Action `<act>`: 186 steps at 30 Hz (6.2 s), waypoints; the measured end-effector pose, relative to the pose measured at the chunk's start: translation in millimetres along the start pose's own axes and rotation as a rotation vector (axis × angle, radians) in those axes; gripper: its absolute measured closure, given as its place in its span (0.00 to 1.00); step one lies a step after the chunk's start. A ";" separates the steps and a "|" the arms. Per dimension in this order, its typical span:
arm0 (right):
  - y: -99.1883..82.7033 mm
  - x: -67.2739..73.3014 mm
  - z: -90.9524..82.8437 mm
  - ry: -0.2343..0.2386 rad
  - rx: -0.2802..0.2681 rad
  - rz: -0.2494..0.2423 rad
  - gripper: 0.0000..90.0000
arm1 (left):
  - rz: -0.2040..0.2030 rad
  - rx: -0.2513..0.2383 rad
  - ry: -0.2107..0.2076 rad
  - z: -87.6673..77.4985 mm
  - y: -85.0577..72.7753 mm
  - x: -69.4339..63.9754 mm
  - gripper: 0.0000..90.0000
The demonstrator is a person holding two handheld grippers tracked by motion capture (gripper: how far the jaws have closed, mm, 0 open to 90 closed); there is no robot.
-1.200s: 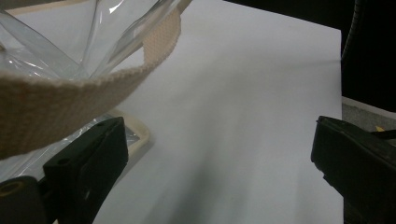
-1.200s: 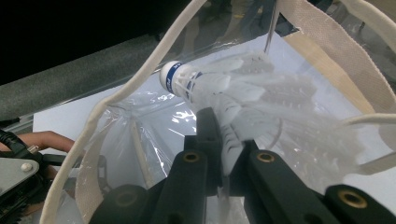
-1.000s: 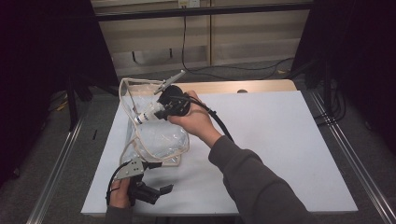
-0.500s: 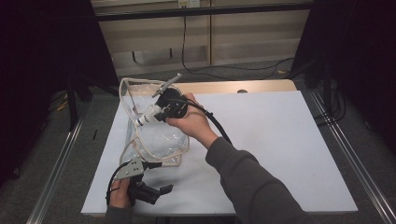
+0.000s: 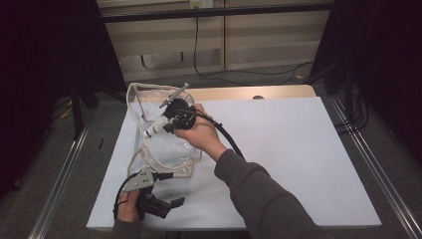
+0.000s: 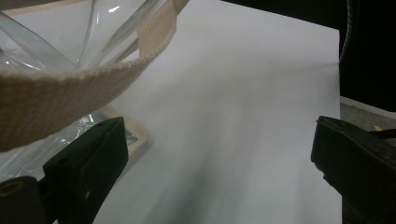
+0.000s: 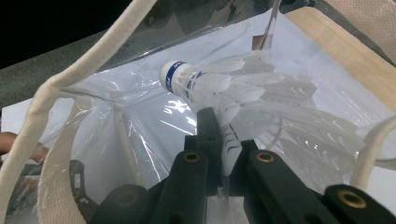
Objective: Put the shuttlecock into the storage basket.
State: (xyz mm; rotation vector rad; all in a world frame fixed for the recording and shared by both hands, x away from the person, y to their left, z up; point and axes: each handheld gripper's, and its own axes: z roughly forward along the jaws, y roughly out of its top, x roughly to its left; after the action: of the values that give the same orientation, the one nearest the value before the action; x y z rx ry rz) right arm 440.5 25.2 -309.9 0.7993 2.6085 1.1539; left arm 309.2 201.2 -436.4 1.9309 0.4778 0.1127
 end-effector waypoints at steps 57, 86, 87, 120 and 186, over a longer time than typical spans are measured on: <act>12.5 3.3 26.5 -0.004 -0.005 0.048 0.98 | -0.005 0.003 -0.008 1.9 -0.5 1.2 0.04; 9.6 3.3 42.5 0.009 0.010 0.058 0.98 | -0.005 -0.001 -0.004 0.1 -0.6 2.0 0.04; 9.3 3.0 43.3 0.010 0.008 0.058 0.98 | -0.005 -0.001 -0.005 0.1 -0.6 1.9 0.04; 4.2 1.2 61.9 -0.013 0.028 0.054 0.98 | -0.004 0.006 -0.004 -0.2 -1.6 2.8 0.04; 9.1 4.9 39.4 -0.068 0.051 0.073 0.27 | 0.005 0.008 0.005 0.4 -0.8 2.5 0.04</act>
State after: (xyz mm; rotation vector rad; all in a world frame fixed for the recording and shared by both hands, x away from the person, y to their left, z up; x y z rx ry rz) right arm 454.5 57.8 -330.0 0.9348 2.5825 1.0621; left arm 311.4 202.1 -437.6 1.9398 0.4775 0.1188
